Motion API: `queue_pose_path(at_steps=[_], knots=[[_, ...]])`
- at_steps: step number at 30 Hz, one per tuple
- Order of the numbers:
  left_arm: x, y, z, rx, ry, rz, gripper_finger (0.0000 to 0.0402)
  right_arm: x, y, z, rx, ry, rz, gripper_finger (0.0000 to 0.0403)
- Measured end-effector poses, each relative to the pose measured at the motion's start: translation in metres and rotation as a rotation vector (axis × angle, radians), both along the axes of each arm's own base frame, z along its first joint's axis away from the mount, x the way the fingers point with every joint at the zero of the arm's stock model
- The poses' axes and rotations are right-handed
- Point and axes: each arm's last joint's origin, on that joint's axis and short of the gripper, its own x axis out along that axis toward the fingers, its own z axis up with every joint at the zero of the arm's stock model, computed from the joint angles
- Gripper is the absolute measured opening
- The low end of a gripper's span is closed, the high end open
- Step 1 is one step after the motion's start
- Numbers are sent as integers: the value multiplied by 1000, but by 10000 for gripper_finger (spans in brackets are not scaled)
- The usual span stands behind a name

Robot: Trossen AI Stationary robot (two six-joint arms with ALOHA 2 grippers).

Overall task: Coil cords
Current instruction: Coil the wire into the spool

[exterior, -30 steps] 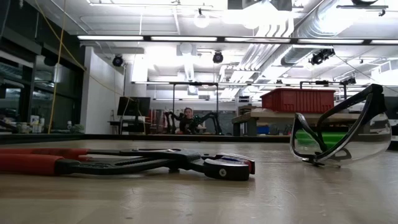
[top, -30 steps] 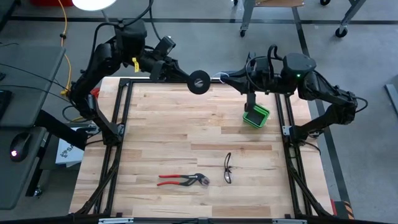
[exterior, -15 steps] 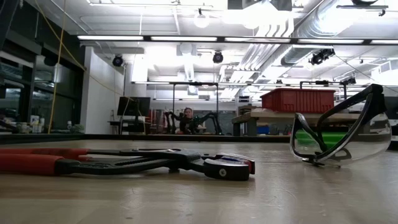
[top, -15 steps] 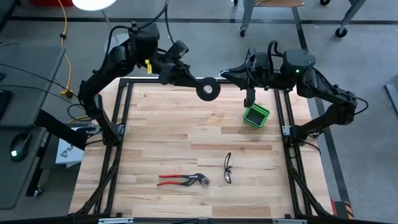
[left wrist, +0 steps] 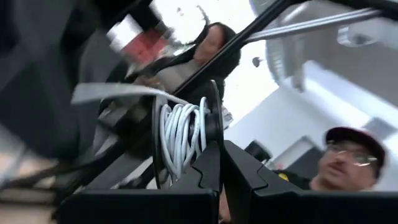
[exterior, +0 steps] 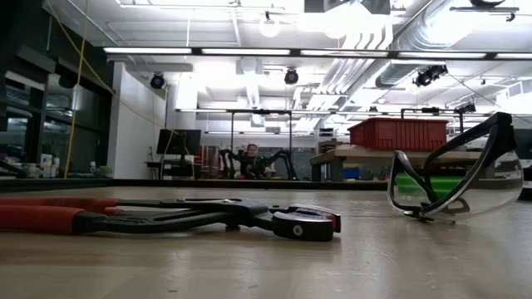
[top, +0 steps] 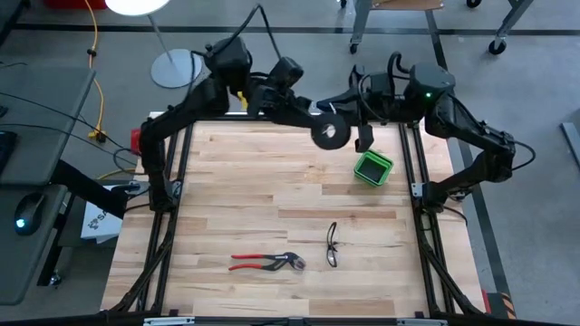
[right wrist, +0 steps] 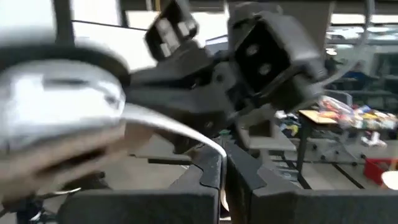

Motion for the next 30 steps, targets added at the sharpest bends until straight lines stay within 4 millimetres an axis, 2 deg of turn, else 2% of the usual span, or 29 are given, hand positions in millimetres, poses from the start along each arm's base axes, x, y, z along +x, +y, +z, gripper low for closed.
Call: queue_pose_path(at_steps=[5, 13, 21, 26, 30], knots=[[19, 1, 2, -73, -167, -41, 0, -2, -1, 3, -28, -25, 38, 0], [33, 6, 0, -107, -397, 92, 0, -6, -1, 7, -5, -44, 39, 0], [28, 8, 8, -54, -649, 317, 0, -5, 0, 7, 33, -47, 71, 0], [28, 3, 11, -20, -732, 443, 0, -4, -1, 8, 66, -68, 55, 0], [21, 1, 18, 30, -815, 540, 0, -1, -2, 3, 92, -37, 28, 19]])
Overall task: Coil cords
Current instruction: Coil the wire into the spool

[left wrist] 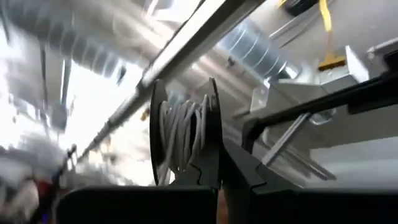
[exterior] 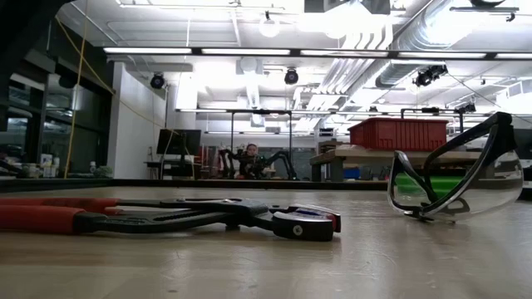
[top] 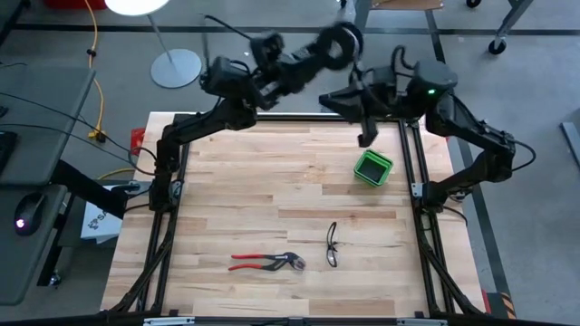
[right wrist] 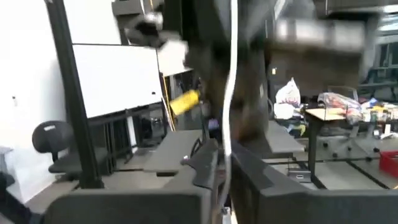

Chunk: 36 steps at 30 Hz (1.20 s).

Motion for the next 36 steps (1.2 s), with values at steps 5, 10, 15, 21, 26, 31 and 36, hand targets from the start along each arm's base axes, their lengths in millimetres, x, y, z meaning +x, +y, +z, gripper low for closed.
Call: queue_pose_path(at_steps=[5, 10, 15, 21, 26, 31, 36], knots=[[-10, -2, 8, 46, -122, 88, 0, 4, -1, 0, 13, -8, -14, 79], [-8, -3, 6, 53, -103, 69, 0, 11, -2, -5, 42, 5, -63, 122], [-19, -6, 14, 84, -123, 43, 0, 8, 2, 0, 14, -26, -101, 142], [-16, -6, 12, 134, -76, 31, 0, 7, 13, 10, -32, -130, -94, 157], [-12, -5, 9, 142, -32, 59, 0, 8, 22, 8, -89, -114, -135, 163], [-12, -6, 8, 234, -31, 53, 0, 9, 26, 8, -123, -104, -226, 163], [-12, -7, 7, 273, -16, 3, 0, 10, 25, 6, -65, -95, -215, 163]])
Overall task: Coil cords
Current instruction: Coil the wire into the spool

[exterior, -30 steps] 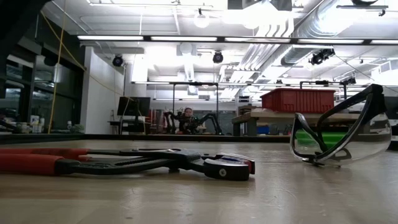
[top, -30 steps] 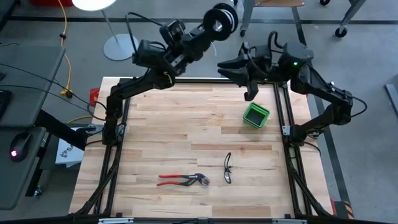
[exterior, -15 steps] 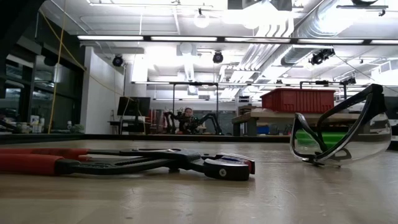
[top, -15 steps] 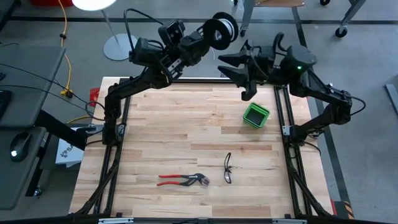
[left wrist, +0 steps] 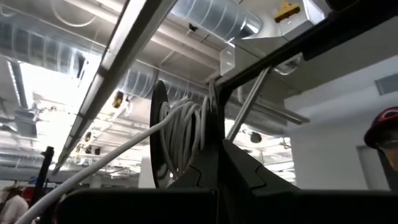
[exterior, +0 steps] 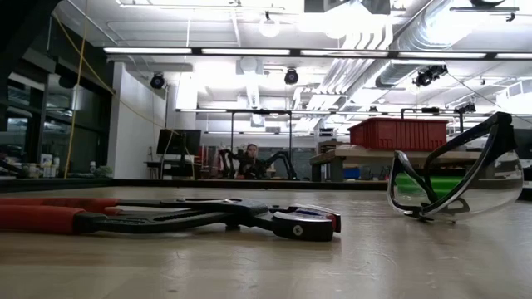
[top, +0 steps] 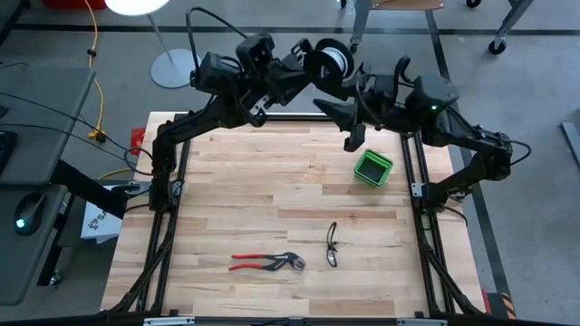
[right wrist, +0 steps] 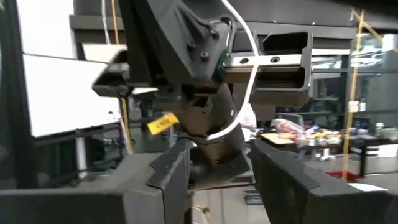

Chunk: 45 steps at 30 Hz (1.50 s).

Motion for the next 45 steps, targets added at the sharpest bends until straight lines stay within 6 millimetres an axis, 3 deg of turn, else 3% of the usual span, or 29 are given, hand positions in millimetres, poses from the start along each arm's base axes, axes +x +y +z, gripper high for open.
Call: queue_pose_path(at_steps=[19, 28, 40, 45], knots=[[3, -7, -3, 44, 44, -58, 0, 0, -11, 0, 199, -26, 167, 163], [4, -8, -3, 42, 45, -59, 0, 2, -17, -2, 242, -19, 169, 162], [7, -9, -5, 41, 51, -62, 0, 9, -18, -5, 243, -11, 188, 98], [7, -9, -5, 39, 53, -61, 0, 10, -18, -6, 266, -8, 178, 90]])
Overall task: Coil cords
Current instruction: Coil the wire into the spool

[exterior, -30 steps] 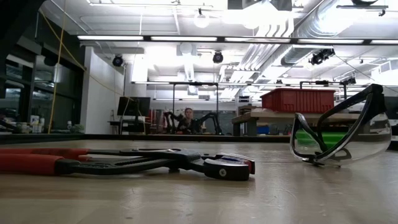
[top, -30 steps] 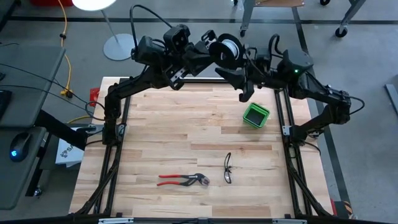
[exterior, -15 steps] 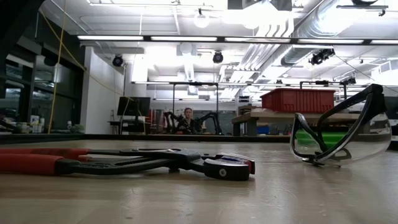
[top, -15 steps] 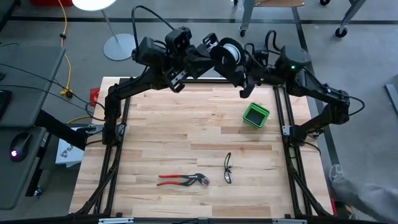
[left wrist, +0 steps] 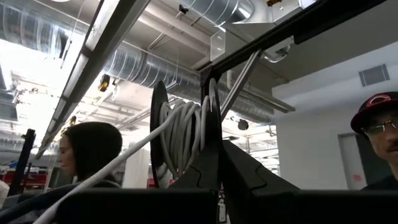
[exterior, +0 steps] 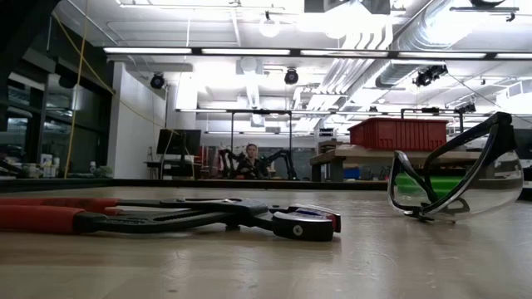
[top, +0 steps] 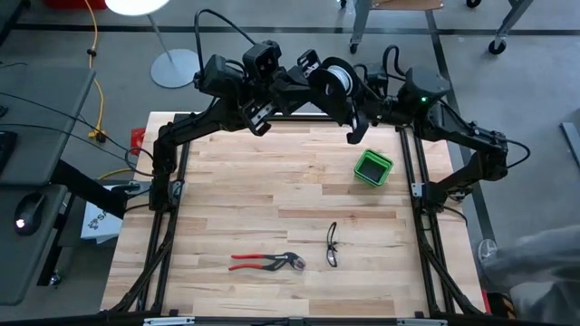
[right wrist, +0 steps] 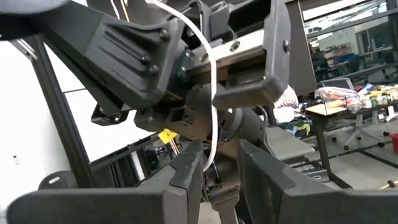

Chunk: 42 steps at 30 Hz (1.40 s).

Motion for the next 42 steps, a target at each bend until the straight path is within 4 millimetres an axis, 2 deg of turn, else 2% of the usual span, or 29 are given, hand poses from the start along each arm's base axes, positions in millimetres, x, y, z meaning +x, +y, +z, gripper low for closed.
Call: queue_pose_path(at_steps=[3, 7, 17, 21, 28, 35, 38, 42], knots=[[0, 0, 0, 0, -1, 0, 0, 1, 0, -1, -13, 6, -5, 77], [-1, 6, 0, -1, -2, 18, 0, 1, 3, -1, -46, 7, -3, 12], [-15, 43, 5, -28, 0, 101, 0, -2, 16, -1, -36, 36, 56, 1], [-29, 54, 12, -22, 6, 113, 0, -12, 17, -1, -32, 69, 58, 1], [-54, 68, 19, 1, 231, 189, 0, -30, 18, 3, -27, 108, 55, 0], [-86, 63, 13, 17, 541, 284, 0, -43, 19, 6, -32, 119, 58, 0], [-106, 56, 18, 46, 569, 390, 0, -46, 19, 6, -34, 121, 41, 0], [-129, 49, 31, 70, 501, 537, 0, -44, 19, 4, -39, 143, 40, 1]])
